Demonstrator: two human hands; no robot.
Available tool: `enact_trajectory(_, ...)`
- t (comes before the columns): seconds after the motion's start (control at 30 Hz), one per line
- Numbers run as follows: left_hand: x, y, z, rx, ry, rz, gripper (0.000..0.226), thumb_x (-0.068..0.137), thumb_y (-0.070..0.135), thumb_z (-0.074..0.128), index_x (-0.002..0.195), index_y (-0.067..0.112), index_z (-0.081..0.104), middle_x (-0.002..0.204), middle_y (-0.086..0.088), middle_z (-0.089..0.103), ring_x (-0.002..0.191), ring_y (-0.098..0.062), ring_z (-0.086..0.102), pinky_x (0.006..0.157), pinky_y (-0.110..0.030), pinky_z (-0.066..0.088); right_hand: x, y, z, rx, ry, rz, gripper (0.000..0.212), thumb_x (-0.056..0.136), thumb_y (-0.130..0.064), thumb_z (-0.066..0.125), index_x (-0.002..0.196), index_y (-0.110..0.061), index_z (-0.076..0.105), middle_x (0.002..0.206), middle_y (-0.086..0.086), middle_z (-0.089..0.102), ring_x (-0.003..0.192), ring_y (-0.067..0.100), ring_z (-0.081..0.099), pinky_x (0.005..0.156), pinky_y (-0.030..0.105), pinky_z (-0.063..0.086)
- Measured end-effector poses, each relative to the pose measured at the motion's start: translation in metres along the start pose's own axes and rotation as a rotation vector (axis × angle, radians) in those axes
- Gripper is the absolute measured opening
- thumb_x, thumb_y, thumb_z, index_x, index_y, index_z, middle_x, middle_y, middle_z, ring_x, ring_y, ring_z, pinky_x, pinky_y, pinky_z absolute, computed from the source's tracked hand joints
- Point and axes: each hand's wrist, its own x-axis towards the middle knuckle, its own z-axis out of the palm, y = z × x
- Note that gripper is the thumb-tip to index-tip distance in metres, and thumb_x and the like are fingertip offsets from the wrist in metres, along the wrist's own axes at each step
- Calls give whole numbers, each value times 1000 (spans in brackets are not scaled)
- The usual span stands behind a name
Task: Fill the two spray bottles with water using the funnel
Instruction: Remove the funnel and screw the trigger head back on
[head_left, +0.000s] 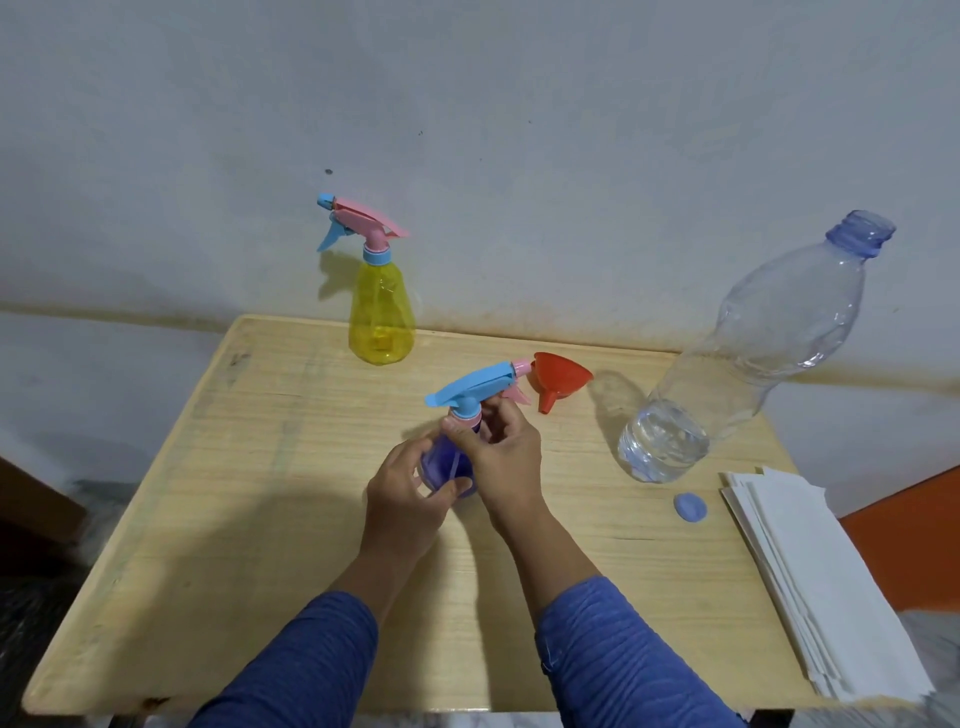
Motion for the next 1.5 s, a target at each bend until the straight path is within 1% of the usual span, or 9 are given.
enact_trajectory(0.17,-2,4,0,-16,2,21,61,66,14,82,122,21,58,111,14,57,101,-4,56,85,-20,48,-2,3,-7,-115,-136,-5,37,92,-17,58,129,-19,56,116,0,66,108,12,61,94,27,51)
enact_trajectory(0.4,-1,1,1,3,6,19,57,66,12,78,120,17,60,109,8,60,99,-10,59,87,-31,52,0,2,3,-62,49,18,32,77,-9,74,107,-6,61,98,1,69,89,4,66,81,21,53)
enact_trajectory(0.57,-1,3,1,-5,2,27,59,65,13,79,121,19,60,110,9,60,101,-9,58,89,-30,51,-1,1,3,-7,-8,25,25,83,-7,68,103,-19,58,99,-3,67,93,8,64,85,23,52)
enact_trajectory(0.83,0,1,1,0,23,50,62,63,11,81,121,16,60,111,13,57,101,-7,57,88,-28,51,-1,0,-3,23,-123,1,13,91,-5,56,103,-10,60,83,-3,64,75,-2,61,72,17,50)
enact_trajectory(1.0,-1,1,2,9,26,72,59,65,8,77,121,15,60,111,8,60,102,-11,58,87,-30,51,-1,2,2,-96,-6,14,17,85,-7,65,91,-22,62,84,-8,67,82,6,64,82,28,53)
enact_trajectory(1.1,-1,2,3,16,28,79,59,65,9,79,121,16,60,108,12,58,99,-8,58,83,-20,47,1,0,3,-116,-6,36,16,84,-7,66,96,-18,63,85,-9,67,83,6,65,83,29,54)
enact_trajectory(1.23,0,1,3,12,33,68,62,62,11,82,120,18,61,108,15,57,98,-4,57,84,-23,48,2,0,-3,-170,-76,-15,15,87,-9,63,100,-15,61,86,-10,66,80,0,63,79,23,52)
enact_trajectory(1.4,-2,4,1,-5,25,67,63,62,12,83,121,21,60,103,24,54,95,11,52,81,-13,43,1,-2,-6,-195,-105,-29,12,90,-16,61,101,-11,60,86,-4,65,82,10,61,82,36,51)
enact_trajectory(1.5,-1,2,1,-11,26,80,64,63,12,83,122,20,59,107,21,55,97,7,53,84,-19,45,4,-4,-3,-246,-72,-55,10,89,-16,61,98,-14,63,83,-3,65,81,19,63,81,40,52)
